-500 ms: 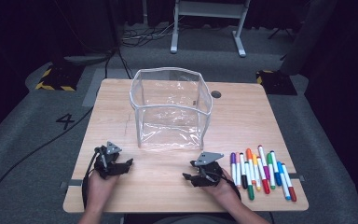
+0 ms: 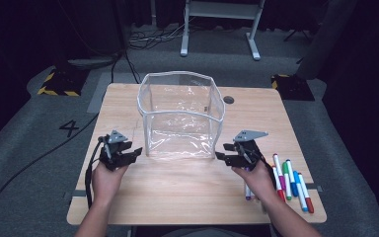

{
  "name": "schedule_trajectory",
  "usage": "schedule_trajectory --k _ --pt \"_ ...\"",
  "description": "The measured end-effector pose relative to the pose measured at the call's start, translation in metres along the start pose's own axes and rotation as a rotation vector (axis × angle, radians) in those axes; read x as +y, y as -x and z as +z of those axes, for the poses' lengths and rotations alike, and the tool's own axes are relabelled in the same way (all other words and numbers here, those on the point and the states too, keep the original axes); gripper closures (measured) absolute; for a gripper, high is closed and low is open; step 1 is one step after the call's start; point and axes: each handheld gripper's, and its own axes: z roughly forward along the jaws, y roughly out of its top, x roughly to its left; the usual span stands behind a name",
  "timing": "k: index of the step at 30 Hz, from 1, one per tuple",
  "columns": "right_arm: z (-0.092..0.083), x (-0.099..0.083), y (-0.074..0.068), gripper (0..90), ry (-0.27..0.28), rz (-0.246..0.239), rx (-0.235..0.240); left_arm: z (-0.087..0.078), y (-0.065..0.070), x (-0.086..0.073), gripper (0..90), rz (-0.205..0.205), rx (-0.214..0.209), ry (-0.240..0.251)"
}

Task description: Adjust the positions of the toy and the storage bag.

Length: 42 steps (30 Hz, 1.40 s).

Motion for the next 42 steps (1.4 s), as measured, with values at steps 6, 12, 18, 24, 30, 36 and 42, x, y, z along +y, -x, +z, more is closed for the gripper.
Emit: schedule_trajectory --k 6,12,18,24,30,36,42 --pt "0.009 0.021 0.006 58.6 -0.029 0.003 0.018 0.012 0.005 0.016 84.9 0.09 0.004 -0.011" --pt "0.012 0.025 0.002 86.2 -0.068 -0.062 0.013 0.006 0.009 0.006 89.8 0.118 -0.007 -0.019" --pt "-0.009 0.007 -0.012 87.2 -0.074 -0.098 0.047 -0.006 0.026 -0.006 89.7 0.16 -0.021 -0.026" --pt "-0.035 -0.014 -0.036 87.3 -0.083 -0.146 0.109 0.003 0.039 0.002 60.2 0.151 0.008 -0.03" --pt "-0.051 -0.03 -0.047 87.3 -0.085 -0.162 0.144 0.007 0.052 0.003 84.4 0.215 -0.098 -0.034" --pt "-0.071 -0.044 -0.053 87.3 -0.088 -0.165 0.155 -0.009 0.078 -0.011 87.0 0.271 -0.122 -0.063" --pt "-0.094 -0.061 -0.059 87.2 -0.102 -0.163 0.156 -0.028 0.107 -0.03 86.9 0.306 -0.184 -0.077"
